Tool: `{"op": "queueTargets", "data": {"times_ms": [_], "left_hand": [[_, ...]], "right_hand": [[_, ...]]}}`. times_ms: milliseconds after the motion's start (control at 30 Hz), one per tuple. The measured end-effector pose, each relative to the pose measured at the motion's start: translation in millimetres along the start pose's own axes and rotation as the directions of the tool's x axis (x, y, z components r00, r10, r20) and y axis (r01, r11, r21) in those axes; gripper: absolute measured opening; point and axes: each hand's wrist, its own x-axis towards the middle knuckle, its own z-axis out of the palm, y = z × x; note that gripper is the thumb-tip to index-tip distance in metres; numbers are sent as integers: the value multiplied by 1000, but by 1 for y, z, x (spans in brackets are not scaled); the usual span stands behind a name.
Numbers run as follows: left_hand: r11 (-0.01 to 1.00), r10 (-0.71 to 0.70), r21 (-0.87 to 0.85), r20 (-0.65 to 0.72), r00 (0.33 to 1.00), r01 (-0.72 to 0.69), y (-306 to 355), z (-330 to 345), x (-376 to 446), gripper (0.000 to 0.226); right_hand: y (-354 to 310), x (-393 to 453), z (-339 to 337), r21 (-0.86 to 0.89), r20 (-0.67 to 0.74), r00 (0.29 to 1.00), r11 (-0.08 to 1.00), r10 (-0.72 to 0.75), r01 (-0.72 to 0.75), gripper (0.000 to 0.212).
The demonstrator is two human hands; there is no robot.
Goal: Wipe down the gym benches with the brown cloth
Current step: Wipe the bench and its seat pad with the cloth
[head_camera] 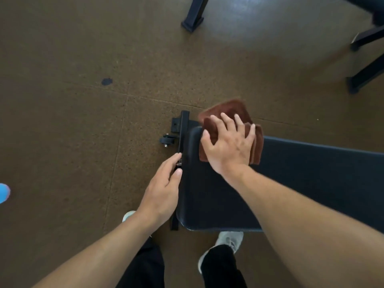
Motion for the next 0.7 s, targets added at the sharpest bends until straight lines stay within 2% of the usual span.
{"op": "queueTargets", "data": {"times_ms": [133,233,300,367,400,467,533,600,700], "left_hand": [[999,-27,-22,-52,998,26,-16,16,0,43],[991,-83,-112,-129,988,68,-27,33,-14,43],[991,-95,-106,-190,977,76,-32,44,-25,43],[989,-122,-113,-267,956,95,-36,55,-35,44],[987,-136,-122,-303,943,103,-38,61,-40,43],[982,-161,-149,-346,924,115,-40,71,-49,42],[968,-192,-221,-359,913,117,-44,77,-54,42],[944,-229,-308,-354,906,119,-48,80,-58,42],[920,-273,-370,-367,889,130,-62,81,-60,42]], "right_hand": [[4,-19,7,75,-80,995,995,-59,64,61],[17,-94,25,124,-107,977,972,-186,198,61],[42,-160,38,136,-14,949,940,-315,314,48],[77,-205,46,135,113,927,930,-358,343,26],[94,-210,44,102,178,914,931,-364,350,23],[117,-194,37,9,217,891,913,-399,407,33],[119,-159,26,-49,172,881,890,-440,454,60],[108,-112,9,-68,157,913,919,-375,389,82],[72,-37,-7,-59,120,962,966,-244,252,88]]}}
